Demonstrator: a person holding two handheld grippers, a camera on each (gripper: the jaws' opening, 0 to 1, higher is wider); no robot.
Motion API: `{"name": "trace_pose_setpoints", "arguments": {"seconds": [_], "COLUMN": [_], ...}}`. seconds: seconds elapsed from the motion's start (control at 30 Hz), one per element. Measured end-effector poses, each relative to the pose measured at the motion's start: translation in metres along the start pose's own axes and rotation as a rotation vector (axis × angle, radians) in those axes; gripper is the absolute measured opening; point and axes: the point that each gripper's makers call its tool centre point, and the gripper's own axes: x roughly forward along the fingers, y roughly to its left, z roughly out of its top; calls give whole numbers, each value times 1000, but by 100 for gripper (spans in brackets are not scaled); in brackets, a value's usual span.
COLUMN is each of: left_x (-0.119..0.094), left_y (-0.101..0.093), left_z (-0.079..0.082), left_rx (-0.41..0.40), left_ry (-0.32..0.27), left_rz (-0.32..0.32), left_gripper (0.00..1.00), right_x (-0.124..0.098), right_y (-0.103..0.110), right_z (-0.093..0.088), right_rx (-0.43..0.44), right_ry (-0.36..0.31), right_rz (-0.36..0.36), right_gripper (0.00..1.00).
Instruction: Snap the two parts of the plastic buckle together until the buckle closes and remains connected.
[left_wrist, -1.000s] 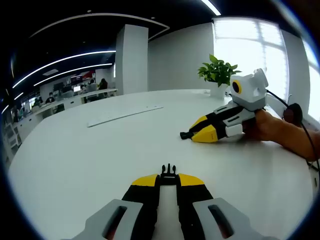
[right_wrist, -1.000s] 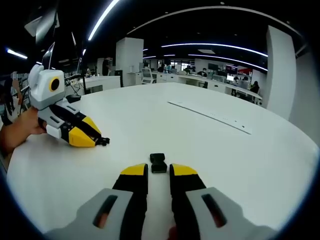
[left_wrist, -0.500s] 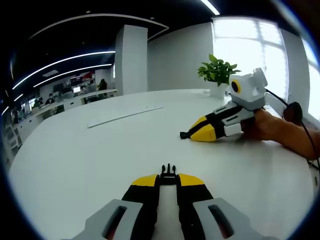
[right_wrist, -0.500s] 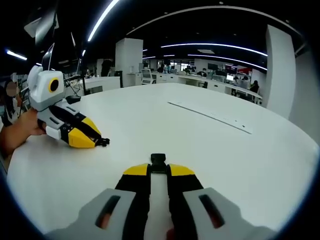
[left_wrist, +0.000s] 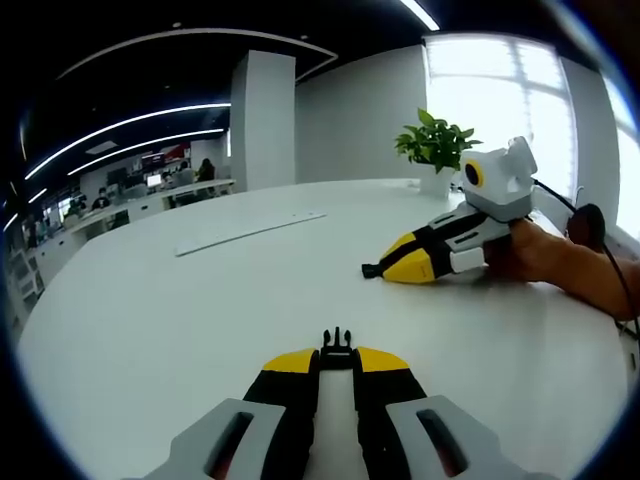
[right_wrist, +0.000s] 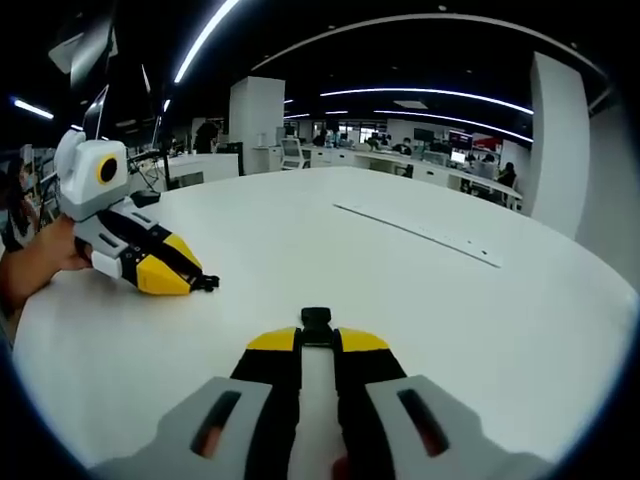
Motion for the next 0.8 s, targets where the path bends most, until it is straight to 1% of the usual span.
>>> {"name": "trace_pose_setpoints", "arguments": {"seconds": [0.2, 0.43, 0.6, 0.8], "left_x": [0, -1, -3, -2], "left_y": [0, 0, 1, 3], "left_z": [-1, -1, -2, -2], "left_rx": [-5, -26, -18, -14], "left_ry": [-6, -21, -29, -30], "left_rz": [-1, -10, -18, -13], "left_gripper": [12, 12, 13, 14], "right_x": [-2, -2, -2, -5], "right_y": [1, 3, 3, 6], "right_z": [-1, -1, -2, -2], "right_rx": [3, -17, -12, -8], "right_ry": [1, -6, -7, -8], "right_rz": [-1, -19, -19, -22], "right_gripper": [13, 13, 13, 15]}}
